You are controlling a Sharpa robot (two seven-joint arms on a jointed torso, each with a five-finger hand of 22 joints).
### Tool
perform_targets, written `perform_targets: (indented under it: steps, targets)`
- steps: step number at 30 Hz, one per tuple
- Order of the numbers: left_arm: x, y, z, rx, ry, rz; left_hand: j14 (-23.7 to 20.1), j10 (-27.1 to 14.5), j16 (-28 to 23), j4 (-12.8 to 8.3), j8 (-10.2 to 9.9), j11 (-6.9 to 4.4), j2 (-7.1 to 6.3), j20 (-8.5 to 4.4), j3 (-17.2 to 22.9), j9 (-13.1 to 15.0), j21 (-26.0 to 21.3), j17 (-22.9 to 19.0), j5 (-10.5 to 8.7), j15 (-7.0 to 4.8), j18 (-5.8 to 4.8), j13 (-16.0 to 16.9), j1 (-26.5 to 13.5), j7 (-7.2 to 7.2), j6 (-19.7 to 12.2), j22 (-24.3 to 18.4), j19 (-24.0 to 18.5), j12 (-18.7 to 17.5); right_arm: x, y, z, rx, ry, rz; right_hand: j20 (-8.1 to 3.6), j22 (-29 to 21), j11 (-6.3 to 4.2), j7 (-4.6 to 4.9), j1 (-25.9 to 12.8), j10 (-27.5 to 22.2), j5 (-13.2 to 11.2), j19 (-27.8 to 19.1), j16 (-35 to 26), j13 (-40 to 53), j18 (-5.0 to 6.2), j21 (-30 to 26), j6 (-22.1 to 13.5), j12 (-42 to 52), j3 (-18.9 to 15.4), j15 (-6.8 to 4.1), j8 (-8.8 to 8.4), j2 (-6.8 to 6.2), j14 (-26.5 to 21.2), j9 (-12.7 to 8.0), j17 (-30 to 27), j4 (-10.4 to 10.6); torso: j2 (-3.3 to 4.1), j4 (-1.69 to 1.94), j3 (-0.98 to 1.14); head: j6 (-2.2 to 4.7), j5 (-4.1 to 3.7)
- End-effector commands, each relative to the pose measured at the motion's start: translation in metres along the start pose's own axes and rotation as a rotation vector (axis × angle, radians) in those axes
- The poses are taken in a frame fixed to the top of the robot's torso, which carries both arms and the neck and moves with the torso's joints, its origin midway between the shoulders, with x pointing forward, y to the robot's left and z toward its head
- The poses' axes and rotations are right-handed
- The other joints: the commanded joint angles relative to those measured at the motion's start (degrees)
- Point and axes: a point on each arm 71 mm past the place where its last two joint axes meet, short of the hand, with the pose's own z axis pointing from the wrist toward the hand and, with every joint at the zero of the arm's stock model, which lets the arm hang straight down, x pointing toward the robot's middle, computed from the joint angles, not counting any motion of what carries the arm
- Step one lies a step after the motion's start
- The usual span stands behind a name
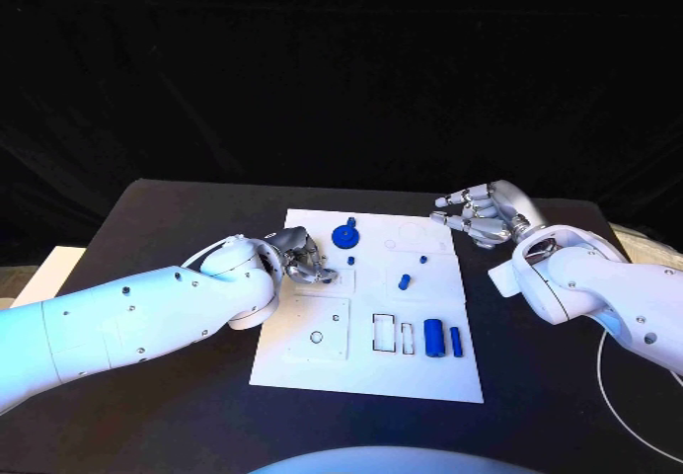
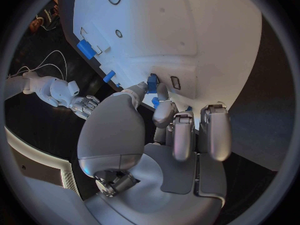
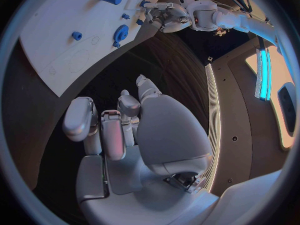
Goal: Assemble the parts on the task board
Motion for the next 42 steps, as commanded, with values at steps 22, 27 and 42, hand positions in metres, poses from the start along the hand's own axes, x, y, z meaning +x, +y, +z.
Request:
perform_targets:
  steps: [22,27,42]
  targets:
    - [0.0021,-0.001,0.0,-0.008,0.017,-0.052,6.0,0.3,0.2,-0.9,-1.3,-0.4,3.48,-0.84,2.1,0.0,0.0,15.1,0.58,-0.77,-0.98,0.2,5.4,-0.42,-0.1,6.4,1.5,0.1,0.0022,0.0,-0.0003,-0.008,0.025,0.002,0.09,0.0,-0.09,0.03,-0.3,-0.3,0.2,-0.4,-0.2,0.0,0.8,-0.4,0.3,-0.1,0.0,-0.42,0.08,0.37,3.8,0.0,5.7,0.3,0.01,0.0,0.01,-0.01,-0.23]
    - [0.0009,-0.0011,-0.0001,-0.002,0.002,-0.097,6.0,0.2,0.2,-2.6,-2.1,-0.25,4.44,-0.86,8.4,-0.1,-0.1,15.1,0.73,-0.62,-0.97,-0.3,8.5,-0.07,-0.9,6.4,1.5,-0.5,0.0024,-0.0001,-0.0003,-0.004,0.026,0.007,0.09,0.0,-0.09,0.03,-0.3,-0.3,0.2,-0.4,-0.2,0.0,0.8,-0.4,0.3,-0.1,0.0,-0.42,0.08,0.37,3.8,0.0,5.7,0.3,0.03,-0.01,0.02,-0.06,-0.27]
    - [-0.0026,0.0072,-0.0058,-0.083,0.129,-0.317,6.0,0.3,0.2,-3.5,-1.8,0.09,3.72,-0.55,12.2,0.6,-0.6,15.1,0.55,-0.36,-0.79,-0.8,7.9,0.19,-1.1,5.7,1.1,-1.1,0.0037,-0.0015,0.0006,0.009,0.029,0.027,0.09,-0.1,-0.09,0.03,-0.4,-0.3,0.3,-0.4,-0.2,-0.1,0.82,-0.4,0.3,-0.1,0.0,-0.42,0.07,0.45,3.8,0.0,5.6,0.4,-0.02,-0.04,0.07,0.05,-0.21]
